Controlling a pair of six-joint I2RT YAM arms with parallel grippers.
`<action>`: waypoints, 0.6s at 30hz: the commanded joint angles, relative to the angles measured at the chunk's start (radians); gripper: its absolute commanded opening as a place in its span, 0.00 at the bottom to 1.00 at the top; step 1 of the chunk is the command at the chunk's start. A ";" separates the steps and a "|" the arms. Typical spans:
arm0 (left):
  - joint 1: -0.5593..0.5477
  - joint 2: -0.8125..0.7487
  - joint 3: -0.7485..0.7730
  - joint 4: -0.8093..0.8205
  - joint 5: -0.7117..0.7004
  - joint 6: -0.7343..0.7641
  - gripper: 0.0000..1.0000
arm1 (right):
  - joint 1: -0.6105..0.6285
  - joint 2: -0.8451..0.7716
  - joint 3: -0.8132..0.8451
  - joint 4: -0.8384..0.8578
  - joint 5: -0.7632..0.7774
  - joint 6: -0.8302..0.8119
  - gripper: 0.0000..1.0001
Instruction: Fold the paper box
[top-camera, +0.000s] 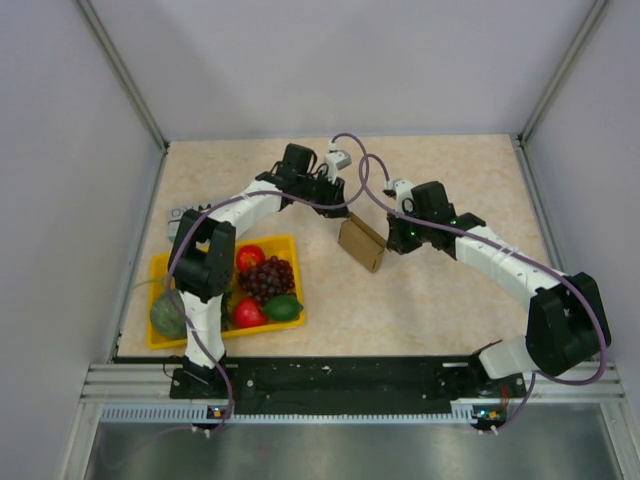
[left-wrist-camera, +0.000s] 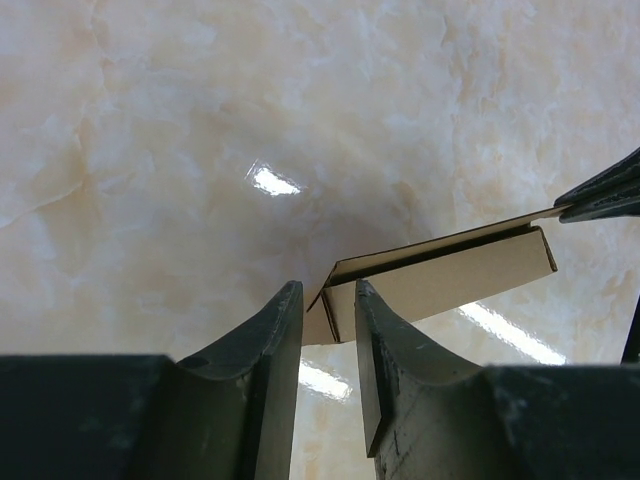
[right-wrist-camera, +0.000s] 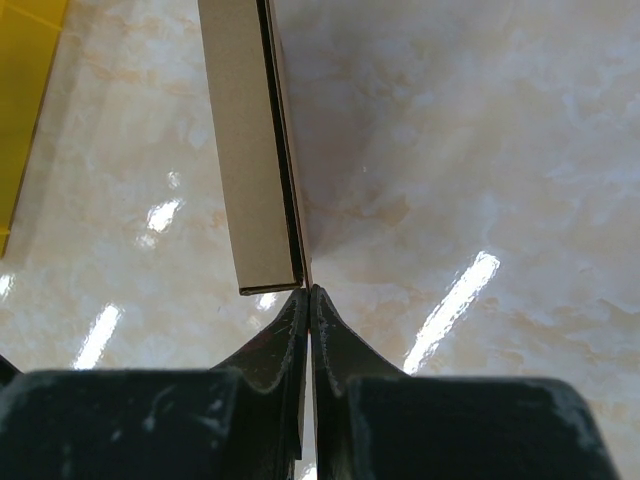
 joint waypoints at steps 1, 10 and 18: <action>-0.008 -0.009 0.038 -0.012 -0.010 0.034 0.31 | 0.012 -0.033 0.036 0.039 -0.016 -0.013 0.00; -0.034 -0.055 -0.009 0.009 -0.062 0.039 0.18 | 0.012 -0.028 0.031 0.044 -0.014 -0.013 0.00; -0.066 -0.082 -0.037 0.035 -0.146 0.022 0.08 | 0.012 -0.036 0.028 0.050 -0.003 0.005 0.00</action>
